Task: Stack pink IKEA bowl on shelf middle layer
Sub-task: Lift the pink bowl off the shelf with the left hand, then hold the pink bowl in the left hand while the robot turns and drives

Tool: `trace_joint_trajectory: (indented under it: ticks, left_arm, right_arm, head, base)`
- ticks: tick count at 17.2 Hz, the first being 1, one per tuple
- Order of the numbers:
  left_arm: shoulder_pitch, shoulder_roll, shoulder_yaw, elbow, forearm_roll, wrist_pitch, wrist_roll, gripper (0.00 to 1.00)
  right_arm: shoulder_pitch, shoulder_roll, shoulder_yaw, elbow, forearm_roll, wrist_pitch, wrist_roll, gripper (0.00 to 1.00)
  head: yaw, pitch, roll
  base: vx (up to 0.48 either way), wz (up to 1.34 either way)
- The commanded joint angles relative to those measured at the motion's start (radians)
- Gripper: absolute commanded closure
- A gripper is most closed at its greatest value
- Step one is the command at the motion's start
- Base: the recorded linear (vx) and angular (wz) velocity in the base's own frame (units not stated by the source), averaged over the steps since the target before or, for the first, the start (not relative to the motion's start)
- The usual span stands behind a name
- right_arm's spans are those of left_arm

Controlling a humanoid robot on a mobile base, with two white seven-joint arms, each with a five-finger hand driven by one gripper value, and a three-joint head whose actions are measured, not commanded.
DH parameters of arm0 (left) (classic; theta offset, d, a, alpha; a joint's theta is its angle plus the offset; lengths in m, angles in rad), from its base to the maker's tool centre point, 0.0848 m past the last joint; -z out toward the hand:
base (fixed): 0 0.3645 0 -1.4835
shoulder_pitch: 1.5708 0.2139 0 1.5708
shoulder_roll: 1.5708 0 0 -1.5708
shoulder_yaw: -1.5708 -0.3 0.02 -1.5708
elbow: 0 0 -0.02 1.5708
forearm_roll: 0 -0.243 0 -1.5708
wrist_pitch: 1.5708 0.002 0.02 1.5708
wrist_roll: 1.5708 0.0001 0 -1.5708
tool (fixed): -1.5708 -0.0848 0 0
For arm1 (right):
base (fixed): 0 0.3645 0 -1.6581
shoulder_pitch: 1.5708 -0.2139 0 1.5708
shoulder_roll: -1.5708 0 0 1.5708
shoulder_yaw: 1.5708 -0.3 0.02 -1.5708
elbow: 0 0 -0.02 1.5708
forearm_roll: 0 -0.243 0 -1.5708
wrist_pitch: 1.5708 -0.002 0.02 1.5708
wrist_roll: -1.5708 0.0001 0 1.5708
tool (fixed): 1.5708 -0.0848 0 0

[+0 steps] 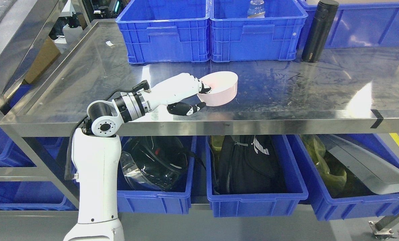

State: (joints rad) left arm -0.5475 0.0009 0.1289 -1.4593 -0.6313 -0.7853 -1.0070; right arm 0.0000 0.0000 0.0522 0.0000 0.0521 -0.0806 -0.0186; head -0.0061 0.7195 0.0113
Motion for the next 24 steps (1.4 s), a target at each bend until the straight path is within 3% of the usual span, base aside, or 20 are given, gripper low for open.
trace_joint_trajectory:
  ticks: [1,13,24]
  left_arm:
    - [0.035,0.017,-0.043,-0.085,0.042,0.0,0.011,0.98]
    - [0.032,0.017,-0.057,-0.104,0.096,0.0,0.013,0.98]
    - [0.067,0.017,-0.1,-0.124,0.142,0.0,0.013,0.96]
  right_arm:
    - [0.005,-0.017,0.0,-0.017,0.0,-0.001,0.0,0.0]
    - [0.005,-0.017,0.0,-0.017,0.0,-0.001,0.0,0.0]
    - [0.005,-0.017,0.0,-0.017,0.0,-0.001,0.0,0.0]
  head:
    - [0.0,0.0,0.0]
    - [0.0,0.0,0.0]
    - [0.0,0.0,0.0]
  base:
    - [0.007,0.04]
    - [0.008,0.4]
    - [0.1,1.18]
